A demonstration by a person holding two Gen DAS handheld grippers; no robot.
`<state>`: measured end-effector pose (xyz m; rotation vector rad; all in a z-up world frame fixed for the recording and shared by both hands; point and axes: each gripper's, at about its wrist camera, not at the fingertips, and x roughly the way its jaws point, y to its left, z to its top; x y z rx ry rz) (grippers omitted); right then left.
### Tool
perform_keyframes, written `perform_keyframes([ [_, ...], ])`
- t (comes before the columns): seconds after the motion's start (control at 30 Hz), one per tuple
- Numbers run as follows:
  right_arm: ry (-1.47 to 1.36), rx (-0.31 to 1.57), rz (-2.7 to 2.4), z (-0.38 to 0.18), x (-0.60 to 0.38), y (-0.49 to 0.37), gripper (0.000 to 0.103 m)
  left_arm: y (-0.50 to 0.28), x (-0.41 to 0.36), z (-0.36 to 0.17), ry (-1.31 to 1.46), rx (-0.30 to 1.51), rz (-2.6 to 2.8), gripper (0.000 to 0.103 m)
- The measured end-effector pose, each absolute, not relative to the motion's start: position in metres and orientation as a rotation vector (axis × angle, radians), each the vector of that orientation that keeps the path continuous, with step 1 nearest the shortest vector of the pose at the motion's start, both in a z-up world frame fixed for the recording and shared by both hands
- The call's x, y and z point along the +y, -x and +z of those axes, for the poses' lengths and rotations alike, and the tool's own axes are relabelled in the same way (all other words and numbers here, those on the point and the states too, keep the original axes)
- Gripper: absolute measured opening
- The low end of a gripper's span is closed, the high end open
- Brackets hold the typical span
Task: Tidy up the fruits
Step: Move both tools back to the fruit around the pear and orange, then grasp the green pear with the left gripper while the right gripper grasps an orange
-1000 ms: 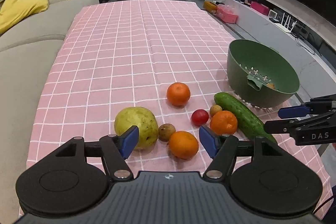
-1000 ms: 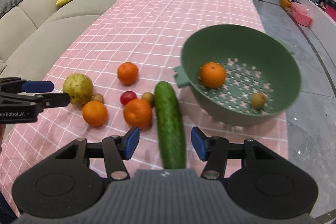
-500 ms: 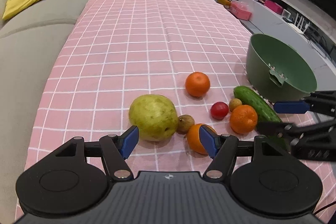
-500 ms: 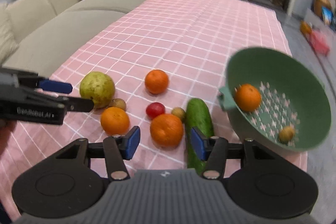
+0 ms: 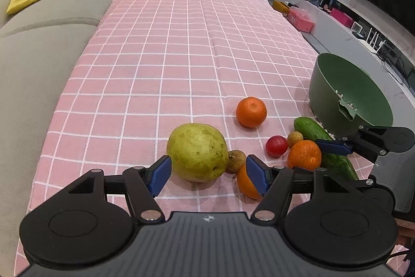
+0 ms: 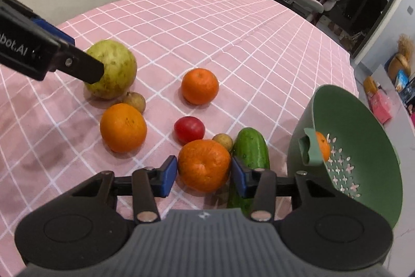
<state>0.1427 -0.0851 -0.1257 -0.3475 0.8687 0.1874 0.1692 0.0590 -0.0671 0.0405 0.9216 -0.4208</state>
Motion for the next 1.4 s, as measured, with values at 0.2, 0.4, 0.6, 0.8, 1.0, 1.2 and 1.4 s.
perform_keyframes([
  [0.2,0.339,0.874,0.189,-0.124,-0.087,-0.143,0.041,-0.171,0.057,-0.069,-0.044,0.916,-0.418,0.077],
  [0.4,0.285,0.910,0.209,-0.118,-0.091,-0.141,0.040,-0.180,0.058,-0.073,-0.019,0.923,-0.384,0.077],
  [0.6,0.250,0.932,0.237,-0.115,-0.094,-0.135,0.040,-0.191,0.060,-0.083,0.038,0.955,-0.360,0.078],
  [0.8,0.225,0.943,0.239,-0.116,-0.098,-0.133,0.040,-0.197,0.057,-0.088,0.043,0.944,-0.337,0.081],
  [1.0,0.216,0.948,0.256,-0.118,-0.098,-0.132,0.041,-0.206,0.061,-0.102,0.095,1.000,-0.314,0.080],
  [1.2,0.208,0.952,0.264,-0.117,-0.099,-0.133,0.041,-0.207,0.061,-0.103,0.096,1.008,-0.315,0.080],
  [1.4,0.214,0.955,0.264,-0.117,-0.099,-0.134,0.041,-0.206,0.064,-0.099,0.107,0.997,-0.325,0.080],
])
